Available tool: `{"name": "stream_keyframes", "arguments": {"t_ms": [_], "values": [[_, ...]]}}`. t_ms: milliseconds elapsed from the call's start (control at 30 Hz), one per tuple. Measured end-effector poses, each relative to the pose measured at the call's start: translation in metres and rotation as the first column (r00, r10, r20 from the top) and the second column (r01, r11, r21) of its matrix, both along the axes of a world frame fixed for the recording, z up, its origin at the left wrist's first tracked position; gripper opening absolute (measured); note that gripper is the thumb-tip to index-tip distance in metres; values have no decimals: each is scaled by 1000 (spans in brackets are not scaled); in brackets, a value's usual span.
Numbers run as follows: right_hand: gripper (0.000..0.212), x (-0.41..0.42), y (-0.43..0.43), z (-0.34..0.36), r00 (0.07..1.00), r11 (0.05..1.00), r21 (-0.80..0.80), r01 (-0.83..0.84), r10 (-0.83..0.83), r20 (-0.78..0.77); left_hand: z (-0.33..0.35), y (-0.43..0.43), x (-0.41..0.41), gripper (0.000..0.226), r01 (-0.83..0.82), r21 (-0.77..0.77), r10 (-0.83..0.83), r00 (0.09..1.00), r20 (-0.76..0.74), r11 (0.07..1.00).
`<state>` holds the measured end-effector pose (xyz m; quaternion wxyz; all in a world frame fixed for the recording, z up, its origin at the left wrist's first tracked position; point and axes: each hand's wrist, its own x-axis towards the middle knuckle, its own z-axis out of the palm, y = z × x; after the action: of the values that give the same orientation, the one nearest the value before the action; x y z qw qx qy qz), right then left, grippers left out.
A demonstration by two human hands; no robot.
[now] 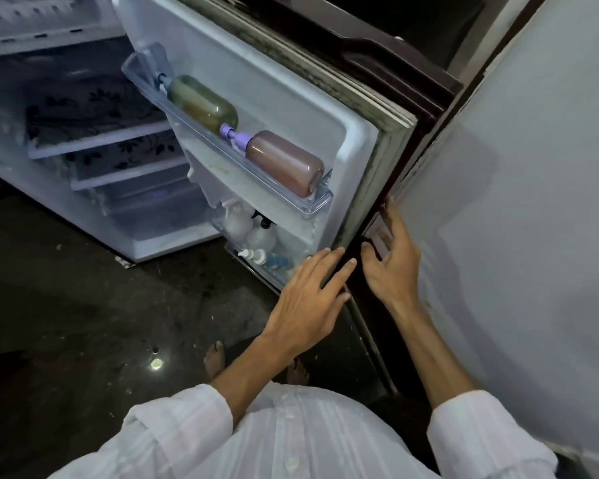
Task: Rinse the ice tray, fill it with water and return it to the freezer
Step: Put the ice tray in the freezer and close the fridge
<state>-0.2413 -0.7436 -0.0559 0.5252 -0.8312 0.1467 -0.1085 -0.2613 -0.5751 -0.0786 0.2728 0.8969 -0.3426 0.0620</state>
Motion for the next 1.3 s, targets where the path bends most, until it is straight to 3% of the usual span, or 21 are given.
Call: {"name": "stream_keyframes", "arguments": {"t_ms": [200,367,500,667,900,1133,1300], "values": [[61,-17,-10,9,991,992,-36,-120,122,56,-2,-14,-15,54,-34,-61,30,997,-72,998],[39,-26,-24,14,972,968,110,-226,216,95,4,-30,-27,56,-111,-177,81,982,-170,978],[42,-9,-27,21,987,992,56,-115,108,116,7,-34,-30,55,-212,-266,134,950,-281,940],[46,19,-10,34,941,929,150,-339,333,64,9,-32,-34,58,-302,-334,171,914,-367,893],[33,24,-4,37,933,918,170,-359,348,88,13,-23,-44,62,-370,-366,184,873,-452,854],[19,29,24,38,829,808,186,-559,552,92,13,-10,-47,62,-498,-378,287,823,-490,781],[45,39,57,43,676,671,87,-737,730,98,19,18,-55,48,-671,-413,541,741,-397,616]]}}
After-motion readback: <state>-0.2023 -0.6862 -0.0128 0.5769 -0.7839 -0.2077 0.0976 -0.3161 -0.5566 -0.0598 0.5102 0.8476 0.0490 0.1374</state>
